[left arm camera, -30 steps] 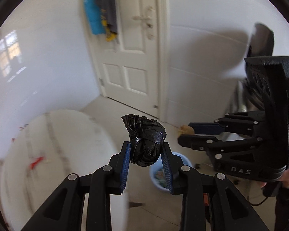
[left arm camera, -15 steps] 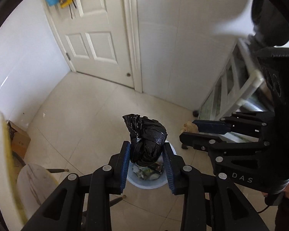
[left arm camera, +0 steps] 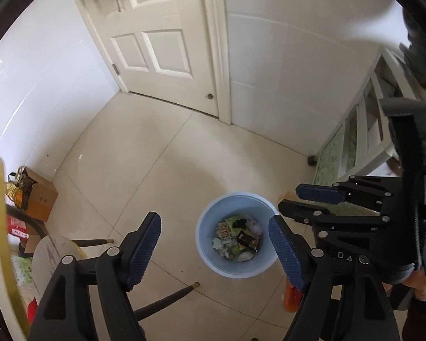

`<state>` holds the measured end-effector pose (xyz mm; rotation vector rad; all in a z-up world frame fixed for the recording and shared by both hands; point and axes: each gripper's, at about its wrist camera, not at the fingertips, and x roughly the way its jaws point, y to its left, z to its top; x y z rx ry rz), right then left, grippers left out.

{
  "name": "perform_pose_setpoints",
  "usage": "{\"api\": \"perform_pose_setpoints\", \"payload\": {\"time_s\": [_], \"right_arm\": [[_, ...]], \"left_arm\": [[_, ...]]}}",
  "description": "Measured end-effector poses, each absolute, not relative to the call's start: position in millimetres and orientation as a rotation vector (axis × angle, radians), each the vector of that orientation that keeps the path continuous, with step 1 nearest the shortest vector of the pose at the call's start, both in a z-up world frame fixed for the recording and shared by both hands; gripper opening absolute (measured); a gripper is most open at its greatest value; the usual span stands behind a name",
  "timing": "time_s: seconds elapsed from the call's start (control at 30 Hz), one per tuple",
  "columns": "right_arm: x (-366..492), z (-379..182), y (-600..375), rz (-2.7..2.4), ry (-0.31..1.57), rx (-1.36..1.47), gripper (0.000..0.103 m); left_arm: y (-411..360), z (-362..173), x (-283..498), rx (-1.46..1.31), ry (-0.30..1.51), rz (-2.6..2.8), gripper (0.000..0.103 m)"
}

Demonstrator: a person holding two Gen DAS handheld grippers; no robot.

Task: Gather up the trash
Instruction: 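Move both open tools back over the table, then grasp the red-white wrapper with the left gripper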

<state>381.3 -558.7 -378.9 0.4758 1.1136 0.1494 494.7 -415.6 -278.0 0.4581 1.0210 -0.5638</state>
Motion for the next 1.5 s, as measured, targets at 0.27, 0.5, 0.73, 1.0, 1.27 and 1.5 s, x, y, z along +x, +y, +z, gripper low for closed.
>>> {"api": "perform_pose_setpoints", "payload": {"time_s": [0.27, 0.5, 0.73, 1.0, 1.27, 1.5], "right_arm": [[372, -319, -533, 0.120, 1.027, 0.397, 0.060], [358, -228, -481, 0.164, 0.890, 0.299, 0.069], [360, -167, -390, 0.274, 0.798, 0.212, 0.072], [389, -154, -282, 0.402, 0.799, 0.111, 0.077], [437, -188, -220, 0.464, 0.869, 0.080, 0.077], [467, -216, -209, 0.488, 0.924, 0.082, 0.077]], "left_arm": [[-350, -210, 449, 0.391, 0.910, -0.569, 0.082], [-264, -154, 411, 0.362, 0.773, -0.529, 0.095], [-145, -134, 395, 0.323, 0.720, -0.421, 0.098], [-33, -150, 417, 0.306, 0.718, -0.281, 0.099], [5, -175, 462, 0.263, 0.810, -0.255, 0.099], [0, -206, 533, 0.312, 0.847, -0.228, 0.097]]}}
